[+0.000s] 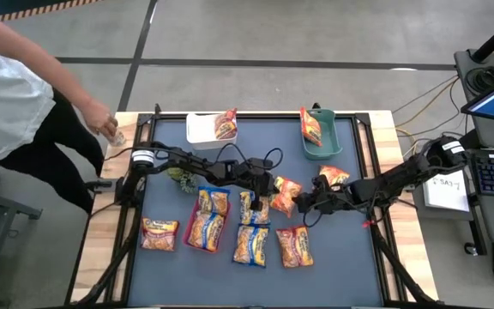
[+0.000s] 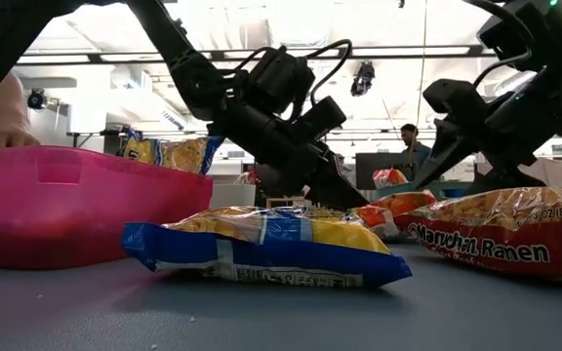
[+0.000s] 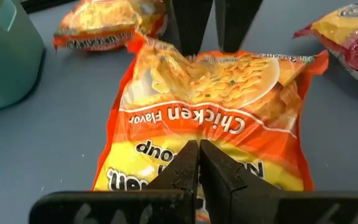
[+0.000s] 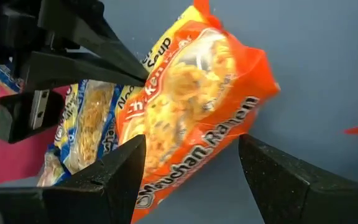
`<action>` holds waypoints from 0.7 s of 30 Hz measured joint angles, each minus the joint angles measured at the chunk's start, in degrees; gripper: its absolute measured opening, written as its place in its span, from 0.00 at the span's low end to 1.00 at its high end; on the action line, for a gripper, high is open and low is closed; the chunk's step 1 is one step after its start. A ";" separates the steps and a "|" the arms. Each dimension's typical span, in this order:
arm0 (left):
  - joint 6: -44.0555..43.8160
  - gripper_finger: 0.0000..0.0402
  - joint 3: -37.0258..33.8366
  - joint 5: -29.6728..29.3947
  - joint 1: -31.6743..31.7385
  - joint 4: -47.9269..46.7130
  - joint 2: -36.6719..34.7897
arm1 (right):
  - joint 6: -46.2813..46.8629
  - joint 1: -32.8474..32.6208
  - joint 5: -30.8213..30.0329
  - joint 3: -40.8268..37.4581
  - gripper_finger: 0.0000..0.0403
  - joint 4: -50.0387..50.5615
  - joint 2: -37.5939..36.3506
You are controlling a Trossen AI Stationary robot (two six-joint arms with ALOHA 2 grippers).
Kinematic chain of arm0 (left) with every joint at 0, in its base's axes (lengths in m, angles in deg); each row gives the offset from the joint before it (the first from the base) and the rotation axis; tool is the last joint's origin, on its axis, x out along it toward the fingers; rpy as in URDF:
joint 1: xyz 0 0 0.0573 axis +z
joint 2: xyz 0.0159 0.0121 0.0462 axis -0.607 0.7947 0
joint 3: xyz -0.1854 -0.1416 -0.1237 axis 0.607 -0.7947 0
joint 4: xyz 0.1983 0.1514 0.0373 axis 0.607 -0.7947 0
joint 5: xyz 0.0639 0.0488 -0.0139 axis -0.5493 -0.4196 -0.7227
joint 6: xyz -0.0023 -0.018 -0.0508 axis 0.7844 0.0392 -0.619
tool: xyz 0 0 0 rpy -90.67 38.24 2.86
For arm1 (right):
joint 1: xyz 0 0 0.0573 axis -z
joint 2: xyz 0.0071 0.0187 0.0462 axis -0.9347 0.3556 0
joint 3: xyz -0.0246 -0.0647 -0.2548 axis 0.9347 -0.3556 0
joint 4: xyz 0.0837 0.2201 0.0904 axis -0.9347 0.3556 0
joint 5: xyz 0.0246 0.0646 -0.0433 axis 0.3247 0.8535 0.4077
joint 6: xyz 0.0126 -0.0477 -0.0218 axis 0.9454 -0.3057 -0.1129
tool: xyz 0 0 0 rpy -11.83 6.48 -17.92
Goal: Sort Maruchan noodles
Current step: Put the left orange noodle pack into the green bin
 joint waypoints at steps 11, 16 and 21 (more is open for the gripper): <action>0.85 0.00 -0.40 0.32 0.10 -7.72 -3.99 | 0.55 0.01 -0.36 -1.54 0.61 -1.56 0.00; 0.83 0.00 -1.19 0.52 0.10 -9.07 -3.16 | 0.47 0.01 -0.79 -1.46 0.61 -2.24 0.00; 0.36 0.00 -1.63 0.73 0.21 -8.43 -2.49 | -0.09 0.14 -2.97 -1.41 0.61 -3.03 0.00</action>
